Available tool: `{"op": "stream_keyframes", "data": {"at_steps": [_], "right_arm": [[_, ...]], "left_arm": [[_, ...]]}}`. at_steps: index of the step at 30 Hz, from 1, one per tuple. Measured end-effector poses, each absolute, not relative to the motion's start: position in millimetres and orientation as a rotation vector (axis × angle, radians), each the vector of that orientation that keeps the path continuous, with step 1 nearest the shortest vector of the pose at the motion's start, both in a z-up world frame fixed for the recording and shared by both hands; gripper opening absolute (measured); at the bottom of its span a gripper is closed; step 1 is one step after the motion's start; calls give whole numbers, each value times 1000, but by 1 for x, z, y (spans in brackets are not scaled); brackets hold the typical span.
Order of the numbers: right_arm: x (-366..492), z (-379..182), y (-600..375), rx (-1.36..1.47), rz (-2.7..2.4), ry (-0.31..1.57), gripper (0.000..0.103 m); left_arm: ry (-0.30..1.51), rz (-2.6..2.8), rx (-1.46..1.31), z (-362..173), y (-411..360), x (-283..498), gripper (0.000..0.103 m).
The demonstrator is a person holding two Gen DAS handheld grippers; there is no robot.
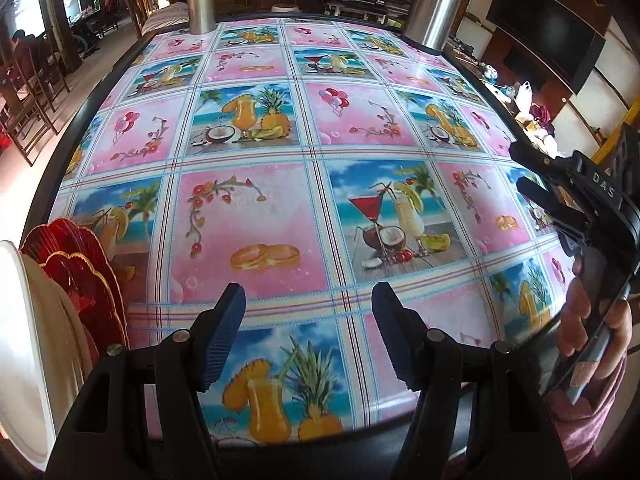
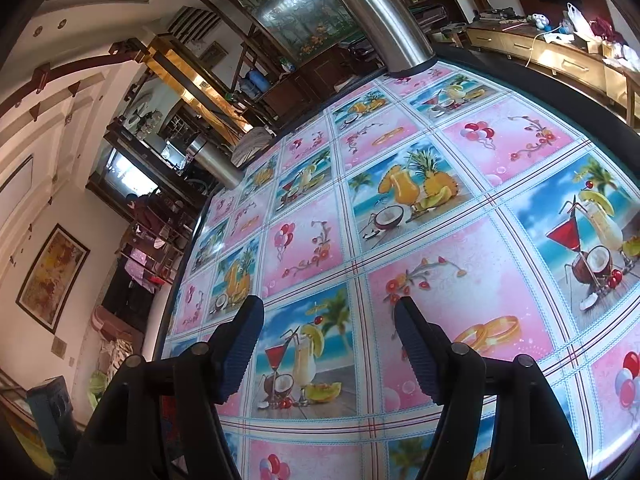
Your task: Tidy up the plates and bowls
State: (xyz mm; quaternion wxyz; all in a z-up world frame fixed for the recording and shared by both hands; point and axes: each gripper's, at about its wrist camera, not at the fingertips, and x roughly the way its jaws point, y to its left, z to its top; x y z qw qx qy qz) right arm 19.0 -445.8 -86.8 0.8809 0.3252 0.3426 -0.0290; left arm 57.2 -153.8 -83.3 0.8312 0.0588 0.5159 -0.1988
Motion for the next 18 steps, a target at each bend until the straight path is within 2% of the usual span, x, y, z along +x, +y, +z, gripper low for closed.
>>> {"op": "stream_keyframes", "data": {"at_steps": [9,18], "right_arm": [[28,-94,-441,649,-63,735,71],[22,-84,-409,588,44,617,72]], "left_arm": [[1017,-348,114,-92,-158,79,65],[772,-201,156,-57,-136,51,65]]}}
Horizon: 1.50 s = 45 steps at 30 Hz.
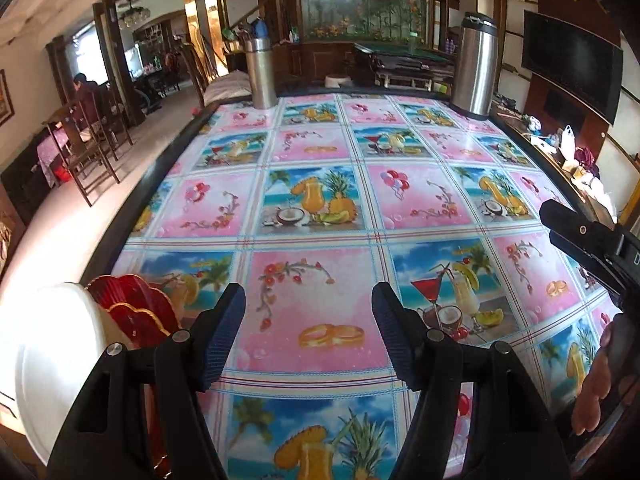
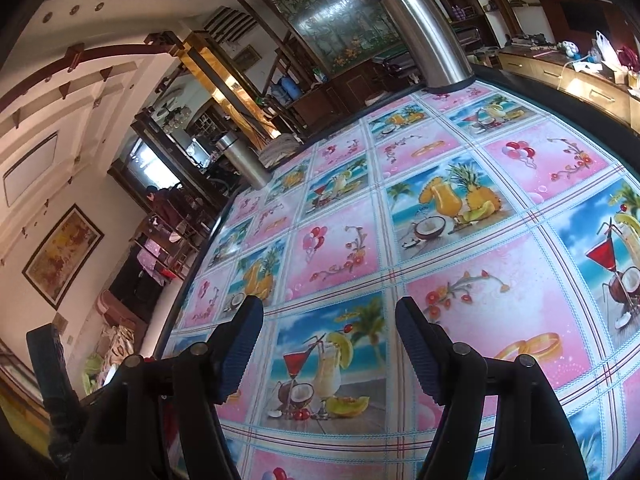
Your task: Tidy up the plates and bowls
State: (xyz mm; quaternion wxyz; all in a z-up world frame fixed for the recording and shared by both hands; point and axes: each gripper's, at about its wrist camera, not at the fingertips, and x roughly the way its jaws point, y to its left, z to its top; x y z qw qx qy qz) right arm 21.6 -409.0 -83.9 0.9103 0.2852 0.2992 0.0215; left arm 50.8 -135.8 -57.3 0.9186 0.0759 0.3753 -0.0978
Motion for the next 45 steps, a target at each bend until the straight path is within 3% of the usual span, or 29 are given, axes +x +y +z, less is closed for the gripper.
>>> {"op": "stream_keyframes", "data": {"at_steps": [4,8,21,26,45], "right_arm": [[12,-66,-381,515,112,539,72],[2,-50,-346,445,207,490,72],[-18,-16,-196,289,548,447,74],[-21,-16,-155,255,637,466,74],[-17,-23,-116,191,699,516,74]], "left_arm": [[684,-158,138,-38,-112,31,66],[618,-93,90,-22,-80,11,82],[478,230,-26,9,44,-38,88],[447,316,-23,12,67,-45,103],[437,290,-80,9,81,-54,103]]}}
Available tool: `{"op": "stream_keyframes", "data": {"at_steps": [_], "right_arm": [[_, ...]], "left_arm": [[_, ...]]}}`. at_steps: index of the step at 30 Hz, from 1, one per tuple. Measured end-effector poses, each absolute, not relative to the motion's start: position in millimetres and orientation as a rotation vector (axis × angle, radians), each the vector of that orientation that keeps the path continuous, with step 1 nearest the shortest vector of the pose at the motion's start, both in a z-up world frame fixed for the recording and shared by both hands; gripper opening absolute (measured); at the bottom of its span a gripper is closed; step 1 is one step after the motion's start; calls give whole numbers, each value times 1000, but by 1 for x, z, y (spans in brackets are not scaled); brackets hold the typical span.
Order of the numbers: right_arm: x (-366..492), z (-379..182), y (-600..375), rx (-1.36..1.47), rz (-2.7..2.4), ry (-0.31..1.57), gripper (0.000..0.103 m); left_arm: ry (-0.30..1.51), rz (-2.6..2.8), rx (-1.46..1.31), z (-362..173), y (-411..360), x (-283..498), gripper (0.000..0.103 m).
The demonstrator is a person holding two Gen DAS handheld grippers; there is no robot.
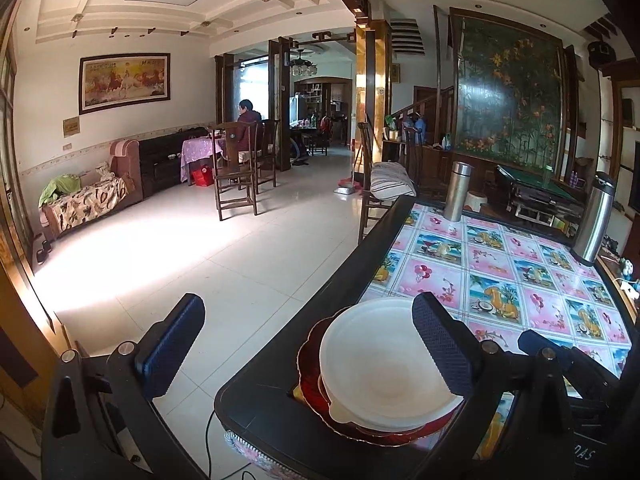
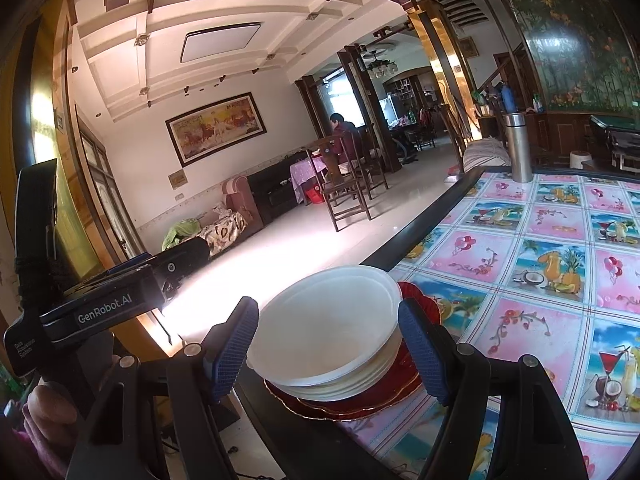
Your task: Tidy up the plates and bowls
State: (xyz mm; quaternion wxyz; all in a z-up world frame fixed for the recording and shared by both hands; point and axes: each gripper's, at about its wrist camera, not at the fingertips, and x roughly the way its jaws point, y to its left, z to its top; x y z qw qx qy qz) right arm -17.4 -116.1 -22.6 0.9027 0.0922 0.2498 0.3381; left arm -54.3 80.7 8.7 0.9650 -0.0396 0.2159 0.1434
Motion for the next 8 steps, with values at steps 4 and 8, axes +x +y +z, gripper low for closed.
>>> {"op": "stream_keyframes", "data": {"at_steps": [4,8], "right_arm": [[-17,-24,-115,187,696,517,74],[-16,-24,-114,186,696,517,74]], "left_arm": [[435,310,-78,7,82,-53,103],[461,311,-80,5,82,-49,103]]}}
